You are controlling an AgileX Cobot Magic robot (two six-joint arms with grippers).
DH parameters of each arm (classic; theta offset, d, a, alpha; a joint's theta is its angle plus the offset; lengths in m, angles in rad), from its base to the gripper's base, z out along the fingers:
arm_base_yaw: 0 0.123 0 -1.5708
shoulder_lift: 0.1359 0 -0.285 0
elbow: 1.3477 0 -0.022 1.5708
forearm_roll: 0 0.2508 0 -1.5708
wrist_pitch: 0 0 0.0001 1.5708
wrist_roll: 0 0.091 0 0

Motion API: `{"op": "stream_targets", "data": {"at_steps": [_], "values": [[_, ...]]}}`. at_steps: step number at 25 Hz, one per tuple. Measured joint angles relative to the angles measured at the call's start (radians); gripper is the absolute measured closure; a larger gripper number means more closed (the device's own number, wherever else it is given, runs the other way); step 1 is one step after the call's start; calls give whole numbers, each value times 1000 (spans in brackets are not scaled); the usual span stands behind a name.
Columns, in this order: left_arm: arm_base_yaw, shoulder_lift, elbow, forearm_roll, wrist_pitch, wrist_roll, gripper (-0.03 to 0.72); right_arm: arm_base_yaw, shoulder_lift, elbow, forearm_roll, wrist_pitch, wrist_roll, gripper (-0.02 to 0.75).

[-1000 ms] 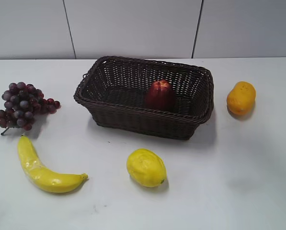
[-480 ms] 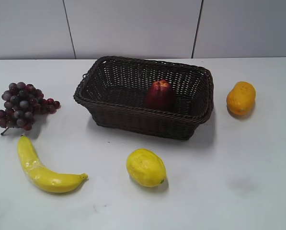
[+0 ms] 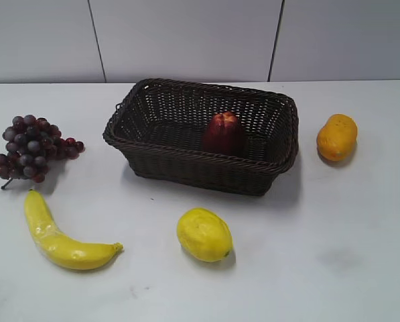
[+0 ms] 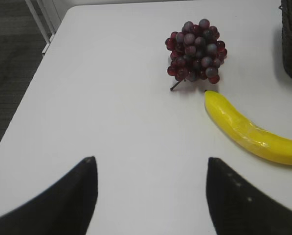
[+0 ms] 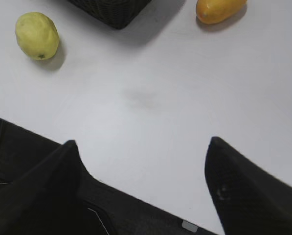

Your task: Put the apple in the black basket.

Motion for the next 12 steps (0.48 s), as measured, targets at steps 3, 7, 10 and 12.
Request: {"op": "stream_targets", "data": {"at_steps": [3,7,10,12], "values": [[0,0,0,0,0,0,167,0,-56,32,0,-36,0,143],[0,0,0,0,0,0,167,0,-60,37,0,-48,1,143],[0,0,0,0,0,0,167,0,-60,37,0,-51,1,143],[0,0,0,0,0,0,167,0,-60,37,0,-51,1,143]]}}
